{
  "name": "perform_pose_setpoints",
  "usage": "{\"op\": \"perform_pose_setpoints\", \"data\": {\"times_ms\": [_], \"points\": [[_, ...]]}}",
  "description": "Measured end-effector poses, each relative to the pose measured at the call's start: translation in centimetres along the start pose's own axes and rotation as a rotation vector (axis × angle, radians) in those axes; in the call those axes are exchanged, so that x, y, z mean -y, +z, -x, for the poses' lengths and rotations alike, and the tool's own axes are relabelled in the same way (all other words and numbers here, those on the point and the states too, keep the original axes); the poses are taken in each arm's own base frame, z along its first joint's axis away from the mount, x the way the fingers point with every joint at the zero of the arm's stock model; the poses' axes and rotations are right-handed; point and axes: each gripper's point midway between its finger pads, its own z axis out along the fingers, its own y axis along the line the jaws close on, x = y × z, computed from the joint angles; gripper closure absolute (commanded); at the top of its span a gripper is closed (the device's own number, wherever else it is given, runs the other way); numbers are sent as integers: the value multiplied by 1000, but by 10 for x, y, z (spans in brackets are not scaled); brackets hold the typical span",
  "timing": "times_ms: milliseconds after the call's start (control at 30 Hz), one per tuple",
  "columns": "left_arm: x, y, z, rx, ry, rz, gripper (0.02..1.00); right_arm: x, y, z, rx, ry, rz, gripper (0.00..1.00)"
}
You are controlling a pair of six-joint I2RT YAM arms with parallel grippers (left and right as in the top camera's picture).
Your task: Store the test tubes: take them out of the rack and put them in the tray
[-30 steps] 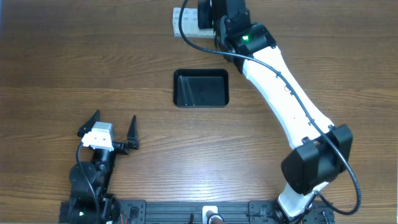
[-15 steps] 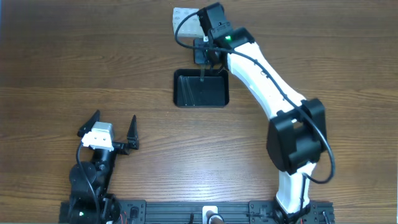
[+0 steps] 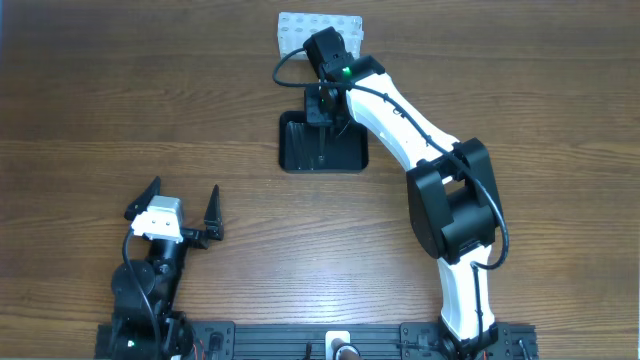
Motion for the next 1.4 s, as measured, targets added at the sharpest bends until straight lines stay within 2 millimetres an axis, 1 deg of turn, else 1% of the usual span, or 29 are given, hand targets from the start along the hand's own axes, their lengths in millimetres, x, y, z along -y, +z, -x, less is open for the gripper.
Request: {"op": "perform_pose_setpoints", "data": {"times_ms": [367, 467, 533, 667, 700, 900, 1067, 1167, 1233, 1300, 1400], "points": [[0, 0, 0, 0, 0, 0, 20, 2, 8, -6, -27, 14, -4, 847], [0, 0, 0, 0, 0, 0, 20, 4, 14, -10, -44, 19, -12, 825], [0, 0, 0, 0, 0, 0, 20, 6, 20, -12, -57, 21, -18, 770], [0, 0, 0, 0, 0, 0, 20, 8, 29, -17, -78, 25, -28, 713], [0, 0, 0, 0, 0, 0, 18, 9, 31, -18, -81, 25, -30, 676], [0, 0, 0, 0, 0, 0, 18, 7, 32, -15, -69, 23, -23, 570], [0, 0, 0, 0, 0, 0, 18, 2, 32, -16, -65, 9, -19, 531], [0, 0, 0, 0, 0, 0, 18, -3, 24, -16, -56, -13, -16, 487], [0, 0, 0, 0, 0, 0, 18, -6, 12, -10, -26, -26, -11, 450], [0, 0, 0, 0, 0, 0, 20, -8, -9, 1, 27, -36, -13, 417], [0, 0, 0, 0, 0, 0, 20, -7, -50, 24, 156, -48, -40, 375]]}}
